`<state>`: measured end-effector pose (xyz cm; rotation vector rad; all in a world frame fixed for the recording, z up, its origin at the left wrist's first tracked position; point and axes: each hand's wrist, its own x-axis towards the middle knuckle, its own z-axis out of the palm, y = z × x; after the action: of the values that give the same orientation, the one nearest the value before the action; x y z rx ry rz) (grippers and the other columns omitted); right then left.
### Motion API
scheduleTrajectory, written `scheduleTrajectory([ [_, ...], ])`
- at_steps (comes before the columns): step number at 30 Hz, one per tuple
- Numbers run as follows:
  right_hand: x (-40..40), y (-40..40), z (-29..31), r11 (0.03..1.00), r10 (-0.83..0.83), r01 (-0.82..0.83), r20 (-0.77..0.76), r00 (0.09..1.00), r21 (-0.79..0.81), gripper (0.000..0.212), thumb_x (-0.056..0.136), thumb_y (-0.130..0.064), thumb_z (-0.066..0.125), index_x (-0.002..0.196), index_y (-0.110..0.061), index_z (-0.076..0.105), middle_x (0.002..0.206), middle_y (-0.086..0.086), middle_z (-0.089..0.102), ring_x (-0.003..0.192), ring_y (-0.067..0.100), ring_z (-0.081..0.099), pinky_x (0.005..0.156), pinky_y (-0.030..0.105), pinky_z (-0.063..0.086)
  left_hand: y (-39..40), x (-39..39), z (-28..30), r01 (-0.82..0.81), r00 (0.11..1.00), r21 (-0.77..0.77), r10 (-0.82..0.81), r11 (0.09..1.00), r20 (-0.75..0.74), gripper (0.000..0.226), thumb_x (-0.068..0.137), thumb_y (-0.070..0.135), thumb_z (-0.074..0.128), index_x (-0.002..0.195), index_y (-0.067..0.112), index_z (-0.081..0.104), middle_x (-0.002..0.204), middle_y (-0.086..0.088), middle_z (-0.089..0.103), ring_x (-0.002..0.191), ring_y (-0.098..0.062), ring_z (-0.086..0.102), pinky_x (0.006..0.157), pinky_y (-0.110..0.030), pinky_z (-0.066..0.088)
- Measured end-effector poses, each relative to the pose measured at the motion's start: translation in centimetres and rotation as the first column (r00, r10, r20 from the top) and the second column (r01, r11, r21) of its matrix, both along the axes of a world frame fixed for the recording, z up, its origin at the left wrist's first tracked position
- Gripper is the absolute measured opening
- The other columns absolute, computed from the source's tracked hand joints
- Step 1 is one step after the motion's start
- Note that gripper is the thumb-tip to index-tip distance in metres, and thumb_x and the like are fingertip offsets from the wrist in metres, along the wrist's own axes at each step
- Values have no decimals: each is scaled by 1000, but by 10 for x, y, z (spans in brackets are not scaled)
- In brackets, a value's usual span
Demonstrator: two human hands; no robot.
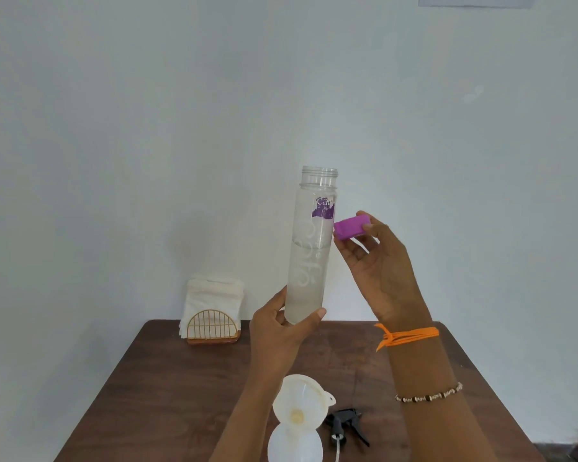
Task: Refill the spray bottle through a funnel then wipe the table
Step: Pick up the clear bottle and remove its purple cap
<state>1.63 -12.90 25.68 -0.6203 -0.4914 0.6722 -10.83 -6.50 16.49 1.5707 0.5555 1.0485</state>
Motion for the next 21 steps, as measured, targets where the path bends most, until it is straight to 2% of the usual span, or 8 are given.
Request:
scheduleTrajectory([
  [4,-5,-7,-32,993,-88,95,86,992,-70,19,90,-4,46,109,-4,49,97,13,61,93,25,62,95,33,49,-1,-2,-3,5,1000,9,-5,1000,3,38,69,25,81,95,45,61,92,24,69,87,0,66,69,-13,51],
  [7,-9,-14,-65,964,-153,174,115,981,-200,13,89,-5,53,101,-6,50,109,19,57,106,27,61,93,29,49,-3,-3,-6,11,1000,8,-11,1000,14,37,70,22,80,99,38,63,95,17,71,87,-2,67,71,-14,52],
  [9,-12,-20,-88,932,-187,221,140,972,-288,16,85,-8,60,97,-6,51,106,16,55,109,27,59,88,26,49,-3,-4,-8,25,1000,0,-25,1000,14,36,71,20,79,101,35,65,96,14,72,88,-4,68,73,-16,53],
  [12,-18,-31,-124,828,-237,330,250,939,-453,17,84,-10,63,94,-4,52,91,6,56,91,19,57,76,22,44,-3,-5,-11,44,999,-16,-44,999,16,36,73,18,78,102,33,65,97,15,72,90,-2,67,74,-16,52],
  [15,-24,-41,-159,698,-282,431,334,899,-572,17,82,-9,65,93,-4,52,87,3,54,79,14,49,64,21,40,-4,-7,-15,51,998,-28,-50,998,23,38,74,17,77,108,26,65,101,13,71,93,-2,67,75,-14,51],
  [18,-27,-50,-192,598,-258,464,391,883,-653,26,80,-13,69,96,-10,50,90,1,55,79,13,52,61,22,41,-4,-8,-17,40,999,-35,-39,999,20,41,74,18,77,112,22,64,103,12,70,92,0,66,74,-13,51],
  [21,-26,-59,-225,486,-165,519,509,845,-703,38,75,-18,75,100,-15,47,96,2,55,87,16,55,64,23,45,-4,-9,-19,37,999,-36,-36,999,22,41,74,16,77,113,20,63,103,11,70,93,-2,66,76,-13,51],
])
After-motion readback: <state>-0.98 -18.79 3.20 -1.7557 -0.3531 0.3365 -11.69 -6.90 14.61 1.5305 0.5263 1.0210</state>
